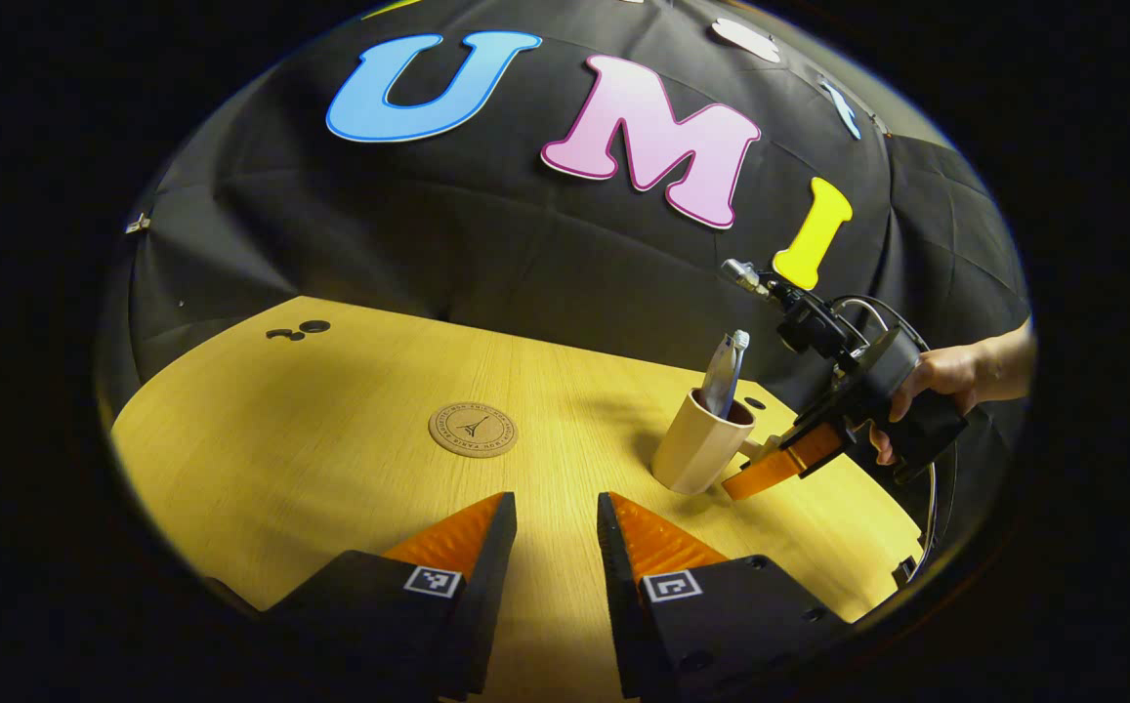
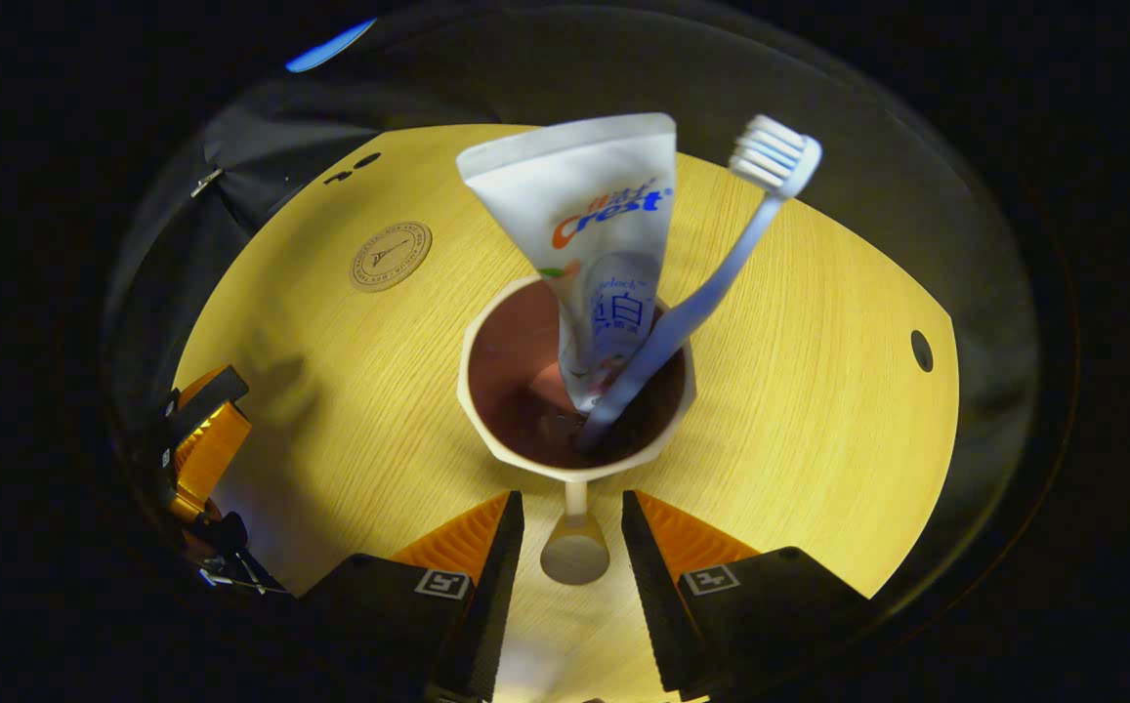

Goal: Put the toothbrush and toothpaste on the desktop into the cup, then pick up the cup and place it on the coaster on the desktop.

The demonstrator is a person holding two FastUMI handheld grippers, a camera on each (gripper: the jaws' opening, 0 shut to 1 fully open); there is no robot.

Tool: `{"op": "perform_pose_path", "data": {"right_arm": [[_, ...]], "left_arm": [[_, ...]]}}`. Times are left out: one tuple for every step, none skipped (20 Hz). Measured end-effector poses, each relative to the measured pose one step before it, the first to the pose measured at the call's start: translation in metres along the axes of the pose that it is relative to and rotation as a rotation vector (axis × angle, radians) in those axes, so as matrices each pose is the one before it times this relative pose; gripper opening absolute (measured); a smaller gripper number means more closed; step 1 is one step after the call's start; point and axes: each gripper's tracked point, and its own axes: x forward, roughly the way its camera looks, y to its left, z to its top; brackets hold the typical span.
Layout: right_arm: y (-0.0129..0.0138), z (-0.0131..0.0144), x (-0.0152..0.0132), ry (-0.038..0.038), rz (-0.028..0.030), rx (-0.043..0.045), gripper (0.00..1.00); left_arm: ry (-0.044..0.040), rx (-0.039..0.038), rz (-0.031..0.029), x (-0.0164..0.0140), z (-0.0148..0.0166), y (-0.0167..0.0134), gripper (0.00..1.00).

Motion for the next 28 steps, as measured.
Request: {"op": "perform_pose_path", "data": {"right_arm": [[-0.00068,0.00091,0.00173,0.00910,-0.00698,0.00042,0.64],[-0.00039,0.00282,0.00227,0.00330,-0.00353,0.00123,0.64],[-0.00027,0.00092,0.00168,0.00651,-0.00311,0.00186,0.64],[-0.00004,0.00071,0.00115,0.00478,-0.00151,0.00070,0.63],[-0.00040,0.00010,0.00152,0.00648,-0.00395,-0.00035,0.55],[-0.00008,0.00139,0.00162,0.00249,-0.00158,0.00111,0.63],[-0.00081,0.00140,0.00176,0.00210,-0.00648,0.00278,0.55],[0.00026,0.00043,0.00291,0.00490,-0.00639,0.00112,0.55],[-0.00050,-0.00090,0.00147,0.00888,-0.00594,-0.00112,0.54],[0.00161,-0.00119,0.00335,0.01043,-0.00199,-0.00234,0.61],[0.00029,-0.00066,0.00071,0.00622,-0.00547,-0.00833,0.59],[-0.00333,-0.00052,0.00327,0.00437,-0.01570,-0.00817,0.58],[-0.00037,-0.00231,0.00178,0.01031,-0.00377,0.00089,0.41],[0.00106,-0.00067,-0.00131,0.00205,-0.00019,0.00371,0.40],[-0.00047,0.00139,-0.00152,-0.00284,0.00086,-0.00714,0.29],[-0.00047,-0.00064,0.00171,-0.00841,-0.00410,-0.01534,0.34],[-0.00130,0.00077,-0.00067,-0.00877,-0.01009,-0.01773,0.33],[-0.00232,0.00129,-0.00006,-0.01433,-0.01958,-0.01707,0.27],[-0.00133,0.00093,-0.00052,-0.00601,-0.01262,-0.01359,0.32],[0.00242,0.00056,-0.00121,-0.00010,0.00695,0.00757,0.32],[0.00285,0.00150,-0.00243,0.00017,0.01381,0.01519,0.32],[0.00172,0.00243,-0.00223,-0.00482,0.00457,0.00315,0.32],[0.00158,0.00181,-0.00217,-0.00351,-0.00041,-0.00784,0.32],[0.00383,0.00256,-0.00212,-0.00138,0.00282,-0.00596,0.32],[0.00543,0.00370,-0.00251,-0.00370,0.00909,0.00311,0.32],[0.00542,0.00484,-0.00316,-0.00299,0.01160,0.00223,0.32],[0.00482,0.00658,-0.00212,-0.00794,0.00496,-0.00428,0.32],[0.00497,0.00631,-0.00041,-0.00538,0.00307,-0.00873,0.32]], "left_arm": [[0.00117,0.00202,0.00151,0.00024,-0.00154,0.00157,0.53],[0.00170,0.00107,0.00197,-0.00062,-0.00072,0.00215,0.53],[0.00475,-0.00075,-0.00032,0.00045,-0.00213,0.00224,0.53],[0.00396,-0.00093,0.00335,-0.00008,-0.00047,0.00187,0.53],[0.00219,-0.00149,0.00228,0.00080,-0.00058,0.00253,0.53],[0.00008,-0.00179,0.00332,-0.00054,0.00093,0.00211,0.53],[0.00050,-0.00244,0.00277,0.00009,-0.00043,0.00239,0.53],[0.00126,-0.00186,0.00197,-0.00030,0.00025,0.00164,0.53],[0.00219,-0.00033,0.00236,0.00088,-0.00096,0.00170,0.53],[0.00177,0.00035,0.00189,0.00020,0.00001,0.00173,0.53],[0.00134,0.00023,0.00233,0.00091,-0.00020,0.00100,0.53],[-0.00089,-0.00032,0.00170,-0.00042,0.00069,0.00078,0.53],[-0.00271,-0.00221,-0.00034,0.00014,0.00037,0.00124,0.53],[-0.00069,-0.00467,-0.00095,-0.00046,0.00043,0.00028,0.53],[0.00073,-0.00335,-0.00015,0.00076,-0.00005,0.00048,0.53],[0.00134,-0.00092,0.00122,0.00002,-0.00011,0.00079,0.53],[0.00055,-0.00072,0.00127,0.00014,-0.00046,0.00135,0.53],[-0.00047,-0.00133,-0.00011,-0.00036,0.00037,0.00044,0.53],[-0.00043,-0.00103,-0.00004,-0.00010,0.00010,-0.00004,0.53],[0.00040,-0.00040,-0.00002,-0.00008,-0.00015,0.00034,0.53],[0.00004,0.00036,0.00011,-0.00088,0.00031,0.00077,0.53],[-0.00047,0.00043,-0.00139,-0.00125,0.00096,0.00051,0.53],[-0.00142,0.00171,0.00030,-0.00210,-0.00013,0.00043,0.53],[-0.00136,0.00008,0.00066,-0.00101,0.00076,0.00139,0.53],[-0.00068,-0.00041,0.00094,-0.00121,0.00010,0.00108,0.53],[-0.00205,0.00008,0.00157,-0.00235,0.00193,0.00206,0.53],[-0.00245,0.00021,0.00196,-0.00199,0.00123,0.00187,0.53],[-0.00258,0.00000,0.00161,-0.00194,0.00190,0.00211,0.53]]}}
